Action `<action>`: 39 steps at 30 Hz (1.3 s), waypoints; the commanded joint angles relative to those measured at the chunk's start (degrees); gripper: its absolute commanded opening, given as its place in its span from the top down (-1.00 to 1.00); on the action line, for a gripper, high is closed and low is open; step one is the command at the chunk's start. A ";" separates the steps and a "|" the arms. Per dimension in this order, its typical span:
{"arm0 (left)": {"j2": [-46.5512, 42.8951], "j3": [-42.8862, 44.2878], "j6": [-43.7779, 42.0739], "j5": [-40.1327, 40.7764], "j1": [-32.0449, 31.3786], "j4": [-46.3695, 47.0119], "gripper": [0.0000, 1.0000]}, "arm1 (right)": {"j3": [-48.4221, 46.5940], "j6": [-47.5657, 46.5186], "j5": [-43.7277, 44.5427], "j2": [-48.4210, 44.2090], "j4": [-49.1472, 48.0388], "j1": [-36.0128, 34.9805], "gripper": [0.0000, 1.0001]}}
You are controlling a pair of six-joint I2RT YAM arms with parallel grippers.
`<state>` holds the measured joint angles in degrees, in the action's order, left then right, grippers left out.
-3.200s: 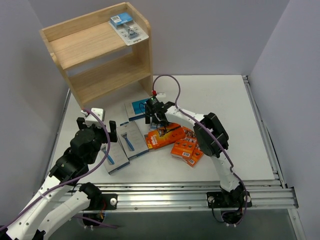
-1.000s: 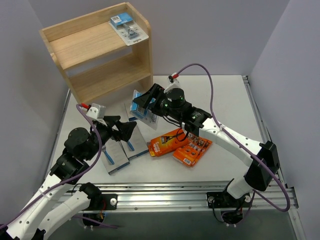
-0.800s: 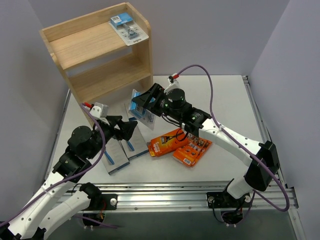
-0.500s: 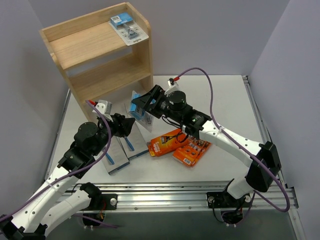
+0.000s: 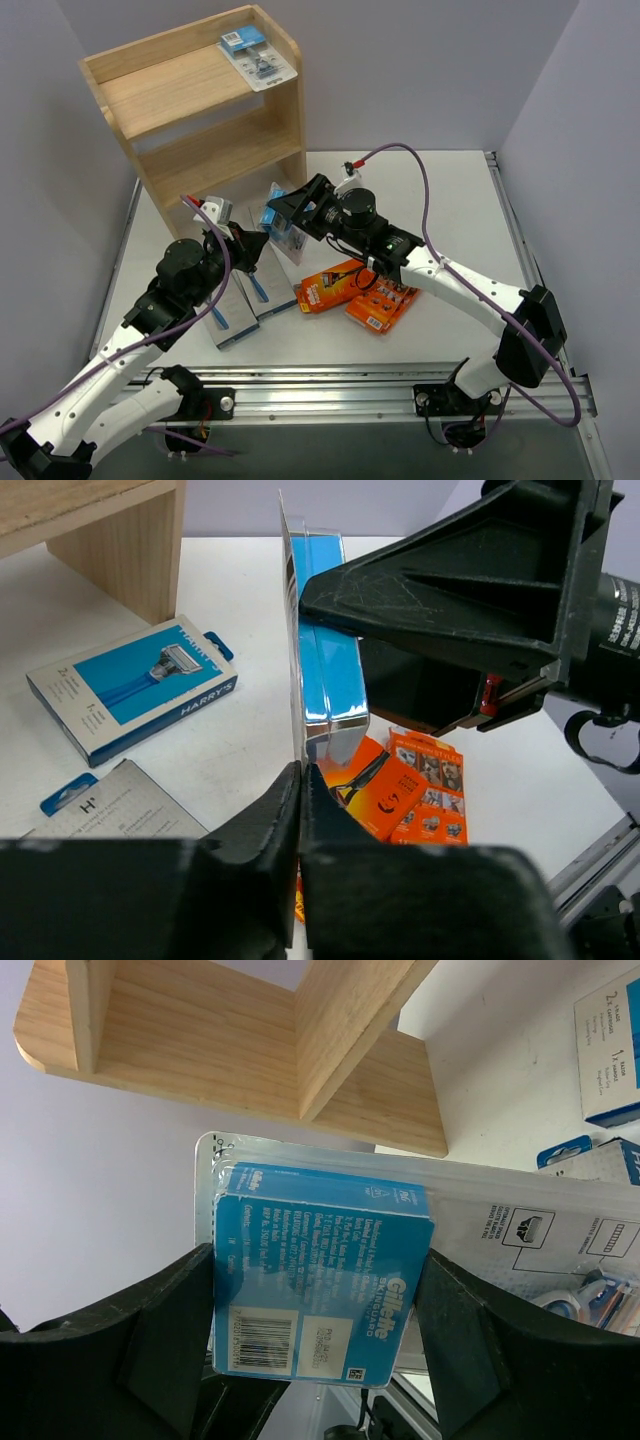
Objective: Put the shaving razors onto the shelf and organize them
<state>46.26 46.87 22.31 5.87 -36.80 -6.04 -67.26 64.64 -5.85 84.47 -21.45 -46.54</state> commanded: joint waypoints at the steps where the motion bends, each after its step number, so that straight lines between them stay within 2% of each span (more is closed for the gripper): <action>1: -0.11 2.78 -0.68 1.08 0.23 4.37 0.95 | 0.12 0.93 -2.68 -4.05 -4.48 -0.92 1.00; 4: -0.99 3.40 -1.21 0.72 0.32 4.29 0.95 | 0.03 1.01 -3.12 -3.87 -4.65 -0.83 1.00; 6: -1.70 4.54 -1.30 0.72 0.23 3.06 0.95 | 0.12 1.10 -3.12 -3.87 -4.56 -0.39 0.93; 8: -2.05 5.24 -1.47 0.64 0.23 2.27 0.95 | 0.29 1.27 -2.94 -4.04 -4.65 -0.13 0.77; 11: -2.93 6.30 -1.56 1.68 0.23 0.16 0.95 | 0.21 1.45 -3.29 -4.13 -5.44 0.75 0.72; 12: -3.45 6.65 -1.56 2.65 0.32 -1.15 0.95 | 0.12 1.54 -3.47 -3.87 -5.53 1.28 0.64; 13: -3.72 6.83 -1.39 3.61 0.23 -1.69 0.95 | -0.06 1.63 -3.82 -3.78 -5.53 1.63 0.35; 16: -4.69 7.71 -1.04 7.13 0.23 -4.50 0.95 | 0.29 1.89 -4.87 -4.22 -5.79 3.12 -0.08; 19: -5.83 8.84 -1.12 10.65 0.23 -6.96 0.95 | 1.69 2.15 -5.58 -5.45 -6.41 5.05 -0.20; 26: -7.50 11.04 0.63 18.39 0.32 -11.97 0.95 | 5.21 1.89 -7.07 -10.02 -5.97 9.63 -0.29; 29: -7.76 12.45 1.68 17.43 0.50 -12.41 0.95 | 7.23 1.37 -6.90 -12.48 -5.27 10.94 -0.33; 32: -7.68 13.15 2.65 14.00 0.50 -11.45 0.95 | 8.99 1.10 -7.25 -14.06 -5.35 11.39 -0.28; 33: -7.42 13.77 3.00 13.12 0.50 -11.36 0.95 | 9.43 1.01 -7.60 -14.24 -6.57 11.30 0.06; 34: -7.33 13.95 3.44 12.16 0.58 -11.27 0.95 | 10.30 1.19 -8.21 -14.15 -7.02 11.30 0.22; 36: -7.06 14.21 3.19 8.38 0.50 -10.39 0.95 | 10.92 1.36 -8.74 -13.89 -7.46 11.30 0.35; 39: -7.24 13.17 2.13 5.74 0.58 -9.34 0.95 | 12.24 1.80 -9.44 -13.54 -7.90 11.30 0.35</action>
<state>38.70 59.29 24.77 15.84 -36.53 -17.74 -55.86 66.81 -14.06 71.88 -25.10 -35.03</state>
